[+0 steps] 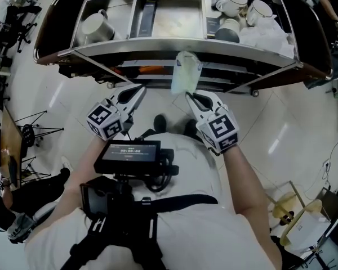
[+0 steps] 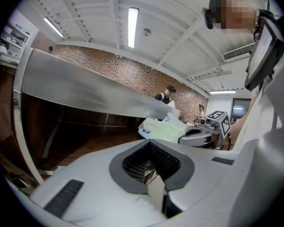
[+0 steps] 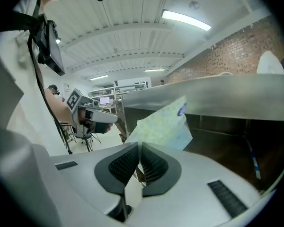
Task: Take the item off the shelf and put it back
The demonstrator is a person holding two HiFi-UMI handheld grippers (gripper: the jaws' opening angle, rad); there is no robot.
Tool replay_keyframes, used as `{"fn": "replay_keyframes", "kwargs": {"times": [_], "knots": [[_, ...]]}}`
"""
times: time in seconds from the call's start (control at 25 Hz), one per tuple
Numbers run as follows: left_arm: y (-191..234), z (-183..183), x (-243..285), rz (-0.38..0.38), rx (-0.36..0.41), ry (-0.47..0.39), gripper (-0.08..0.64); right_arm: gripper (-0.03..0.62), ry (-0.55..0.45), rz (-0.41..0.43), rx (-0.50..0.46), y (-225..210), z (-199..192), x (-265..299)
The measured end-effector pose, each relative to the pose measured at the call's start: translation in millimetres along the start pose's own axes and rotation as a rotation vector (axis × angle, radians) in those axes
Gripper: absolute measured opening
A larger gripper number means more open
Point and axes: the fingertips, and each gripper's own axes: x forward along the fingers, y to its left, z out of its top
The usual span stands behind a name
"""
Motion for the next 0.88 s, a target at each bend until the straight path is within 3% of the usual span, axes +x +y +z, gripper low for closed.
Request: {"fn": "replay_keyframes", "kwargs": {"times": [0.44,0.88], "knots": [[-24,12,-8,-0.068,0.05,-0.023,0.011,0.009,-0.076,0.048,-0.066,33,32,-32],[-36,22,-14,-0.067,0.055,-0.036,0.011,0.009,-0.12,0.078,-0.08,36,40,-34]]}}
